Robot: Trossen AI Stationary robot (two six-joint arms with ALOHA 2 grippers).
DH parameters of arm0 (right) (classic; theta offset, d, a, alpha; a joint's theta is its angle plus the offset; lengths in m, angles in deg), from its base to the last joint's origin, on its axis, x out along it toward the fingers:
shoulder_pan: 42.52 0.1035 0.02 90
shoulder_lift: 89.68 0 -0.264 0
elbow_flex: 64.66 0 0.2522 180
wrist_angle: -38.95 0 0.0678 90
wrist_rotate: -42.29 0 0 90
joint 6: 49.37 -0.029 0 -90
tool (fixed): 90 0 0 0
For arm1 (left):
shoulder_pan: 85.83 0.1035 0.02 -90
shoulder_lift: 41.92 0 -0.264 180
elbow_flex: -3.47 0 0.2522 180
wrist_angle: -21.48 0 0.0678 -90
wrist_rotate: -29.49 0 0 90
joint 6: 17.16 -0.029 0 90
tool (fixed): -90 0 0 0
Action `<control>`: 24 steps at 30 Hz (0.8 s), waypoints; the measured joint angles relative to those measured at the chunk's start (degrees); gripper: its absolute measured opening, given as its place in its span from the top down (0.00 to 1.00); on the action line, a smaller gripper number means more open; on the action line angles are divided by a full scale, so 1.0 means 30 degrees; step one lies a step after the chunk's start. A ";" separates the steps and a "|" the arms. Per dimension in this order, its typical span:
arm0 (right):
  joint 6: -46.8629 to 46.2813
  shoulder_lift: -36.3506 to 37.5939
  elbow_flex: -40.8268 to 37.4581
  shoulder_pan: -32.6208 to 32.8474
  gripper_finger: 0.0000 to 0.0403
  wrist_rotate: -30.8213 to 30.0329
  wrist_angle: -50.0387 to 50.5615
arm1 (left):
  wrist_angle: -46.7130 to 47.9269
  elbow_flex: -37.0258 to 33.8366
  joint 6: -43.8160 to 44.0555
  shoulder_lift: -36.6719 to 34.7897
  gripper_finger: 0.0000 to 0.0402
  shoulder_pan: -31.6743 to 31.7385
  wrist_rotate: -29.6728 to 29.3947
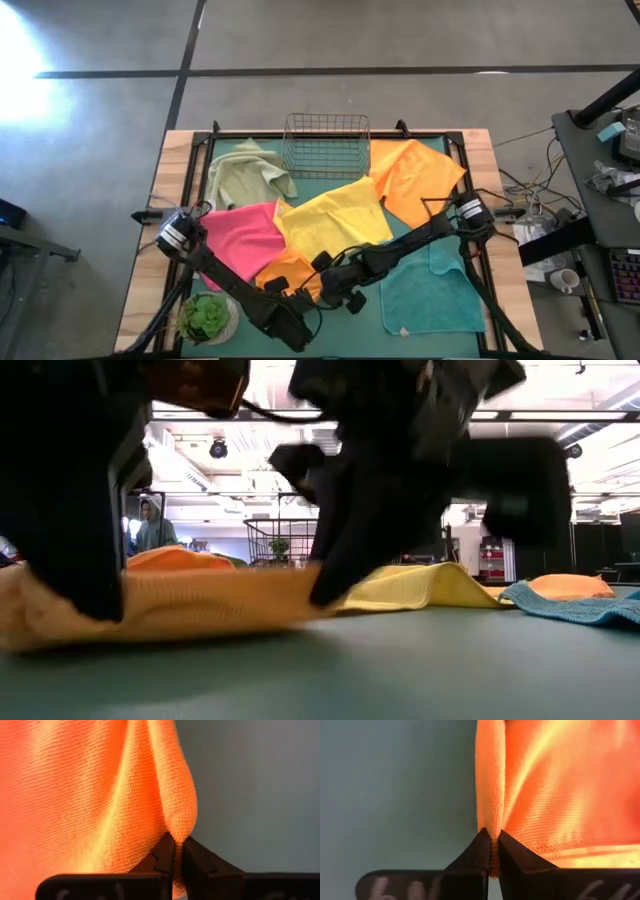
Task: Fold microfiber towels
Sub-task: Put the bottom orange microfiber towel into the wire basket
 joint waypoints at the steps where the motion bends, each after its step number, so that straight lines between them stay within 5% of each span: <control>1: -0.0328 0.0365 0.0009 0.0000 0.98 0.0027 0.0465 | 0.0001 0.0173 -0.0293 -0.0120 0.99 0.0090 0.0013; 24: -0.9069 0.8489 -0.0042 0.0036 0.98 -0.2286 0.5077 | 0.5934 0.4829 -1.0291 -0.4942 0.99 0.2687 -0.1102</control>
